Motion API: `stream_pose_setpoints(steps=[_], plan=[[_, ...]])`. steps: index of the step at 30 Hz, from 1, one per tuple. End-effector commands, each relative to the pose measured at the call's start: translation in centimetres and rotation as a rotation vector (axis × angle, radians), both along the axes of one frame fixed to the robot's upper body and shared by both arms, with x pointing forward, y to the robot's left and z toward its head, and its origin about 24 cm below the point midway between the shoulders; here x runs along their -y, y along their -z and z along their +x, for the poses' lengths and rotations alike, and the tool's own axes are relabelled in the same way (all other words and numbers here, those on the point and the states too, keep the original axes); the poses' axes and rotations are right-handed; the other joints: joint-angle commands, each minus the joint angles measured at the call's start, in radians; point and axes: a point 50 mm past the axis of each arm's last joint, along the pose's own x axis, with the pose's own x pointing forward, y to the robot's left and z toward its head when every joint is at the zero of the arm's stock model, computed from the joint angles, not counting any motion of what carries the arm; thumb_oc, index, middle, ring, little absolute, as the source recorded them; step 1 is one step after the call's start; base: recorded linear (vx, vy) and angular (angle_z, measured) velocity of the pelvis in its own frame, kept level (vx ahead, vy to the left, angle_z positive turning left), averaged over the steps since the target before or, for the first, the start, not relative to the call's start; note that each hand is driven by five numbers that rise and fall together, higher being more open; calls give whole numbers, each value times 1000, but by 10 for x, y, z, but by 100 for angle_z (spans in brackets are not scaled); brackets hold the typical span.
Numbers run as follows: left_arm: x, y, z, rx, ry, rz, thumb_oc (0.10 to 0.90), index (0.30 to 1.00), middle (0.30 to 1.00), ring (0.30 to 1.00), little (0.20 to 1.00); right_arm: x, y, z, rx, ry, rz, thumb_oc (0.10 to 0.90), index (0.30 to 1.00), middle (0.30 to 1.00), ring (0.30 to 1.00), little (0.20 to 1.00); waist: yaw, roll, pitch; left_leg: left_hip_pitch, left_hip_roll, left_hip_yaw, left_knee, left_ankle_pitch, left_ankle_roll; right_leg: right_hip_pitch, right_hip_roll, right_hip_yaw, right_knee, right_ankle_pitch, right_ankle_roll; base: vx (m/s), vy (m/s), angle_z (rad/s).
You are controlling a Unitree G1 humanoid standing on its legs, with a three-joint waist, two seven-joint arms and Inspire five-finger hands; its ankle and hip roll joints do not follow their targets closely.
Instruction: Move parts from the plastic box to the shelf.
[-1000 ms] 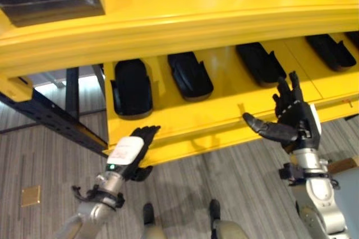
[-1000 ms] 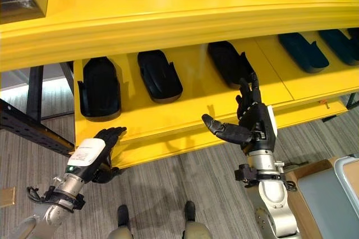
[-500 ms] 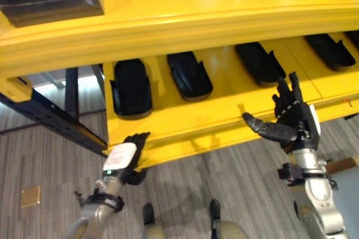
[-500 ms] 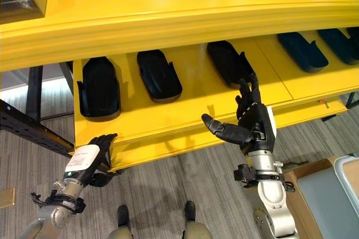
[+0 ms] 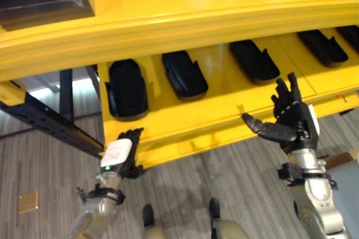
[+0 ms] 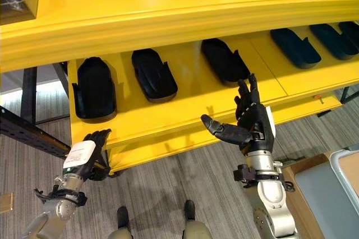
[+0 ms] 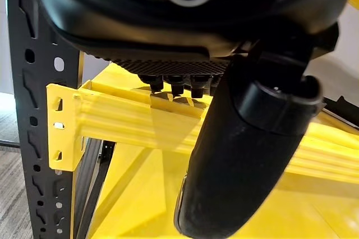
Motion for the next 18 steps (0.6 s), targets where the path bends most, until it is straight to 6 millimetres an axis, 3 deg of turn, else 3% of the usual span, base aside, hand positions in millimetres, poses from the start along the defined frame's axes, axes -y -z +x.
stream_pose_setpoints(steps=[1,18], plan=[[-16,-7,19,35,-75,50,900,1000,1000,1000,1000,0,-56,-1,305,-7,-2,900,1000,1000,1000,1000,-20,-33,-37,41,22,32,-7,28,0,-56,59,-12,159,-88,-55,19,2,-7],[-2,28,43,-111,-116,56,900,1000,1000,1000,1000,-5,-57,-3,320,-46,9,900,1000,1000,1000,1000,-50,-35,-27,36,21,51,-7,28,2,-82,54,6,168,-83,-51,4,1,-1]])
